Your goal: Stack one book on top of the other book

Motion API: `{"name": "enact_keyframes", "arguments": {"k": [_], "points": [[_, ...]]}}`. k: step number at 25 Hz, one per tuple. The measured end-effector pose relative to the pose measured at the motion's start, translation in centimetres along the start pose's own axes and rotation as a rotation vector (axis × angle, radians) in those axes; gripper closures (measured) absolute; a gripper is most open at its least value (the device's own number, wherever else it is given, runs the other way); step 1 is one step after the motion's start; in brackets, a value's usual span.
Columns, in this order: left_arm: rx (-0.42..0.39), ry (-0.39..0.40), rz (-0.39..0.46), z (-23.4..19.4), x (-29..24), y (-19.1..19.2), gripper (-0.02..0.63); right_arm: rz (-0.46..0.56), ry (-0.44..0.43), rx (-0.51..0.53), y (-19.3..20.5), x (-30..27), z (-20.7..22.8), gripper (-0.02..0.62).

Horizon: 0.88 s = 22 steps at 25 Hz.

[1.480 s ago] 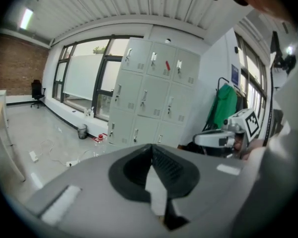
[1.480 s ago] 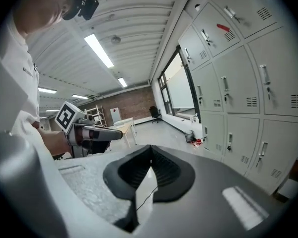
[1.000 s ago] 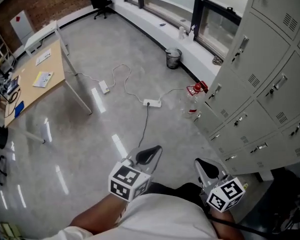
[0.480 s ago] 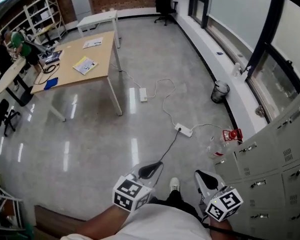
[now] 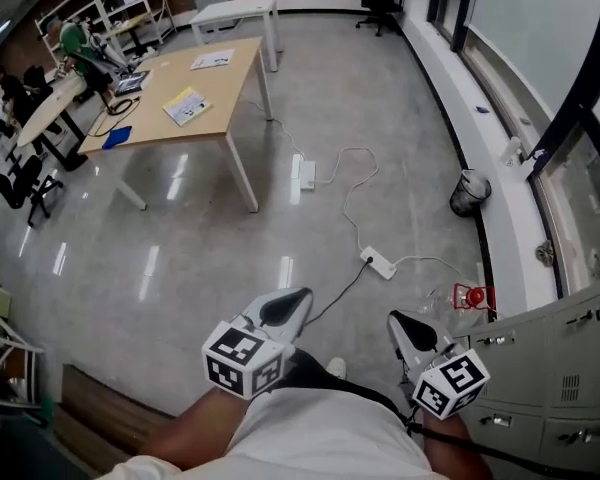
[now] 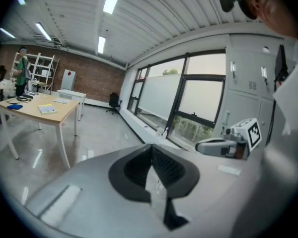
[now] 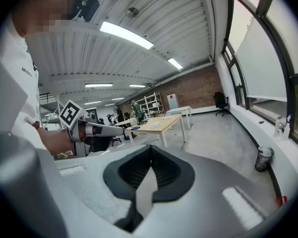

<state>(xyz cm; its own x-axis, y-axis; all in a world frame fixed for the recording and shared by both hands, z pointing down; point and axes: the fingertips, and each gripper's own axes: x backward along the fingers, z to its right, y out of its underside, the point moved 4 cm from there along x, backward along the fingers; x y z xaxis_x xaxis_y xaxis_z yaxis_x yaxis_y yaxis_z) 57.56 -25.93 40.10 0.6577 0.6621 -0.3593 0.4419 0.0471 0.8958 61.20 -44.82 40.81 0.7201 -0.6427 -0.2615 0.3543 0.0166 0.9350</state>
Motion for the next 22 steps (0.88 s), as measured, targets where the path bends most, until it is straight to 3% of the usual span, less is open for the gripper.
{"name": "enact_keyframes", "arguments": {"k": [4,12,22], "points": [[-0.016,-0.072,-0.053,-0.5,-0.3,0.3,0.6,-0.021,-0.058,-0.05,0.3,-1.6,1.6,0.594],[0.019,-0.161,-0.049,-5.0,-1.2,-0.4,0.6,-0.056,-0.165,-0.026,-0.7,-8.0,2.8,0.594],[0.066,-0.279,0.031,-17.0,-4.1,-4.4,0.6,-0.136,-0.248,0.056,-5.1,-21.2,5.9,0.594]]}}
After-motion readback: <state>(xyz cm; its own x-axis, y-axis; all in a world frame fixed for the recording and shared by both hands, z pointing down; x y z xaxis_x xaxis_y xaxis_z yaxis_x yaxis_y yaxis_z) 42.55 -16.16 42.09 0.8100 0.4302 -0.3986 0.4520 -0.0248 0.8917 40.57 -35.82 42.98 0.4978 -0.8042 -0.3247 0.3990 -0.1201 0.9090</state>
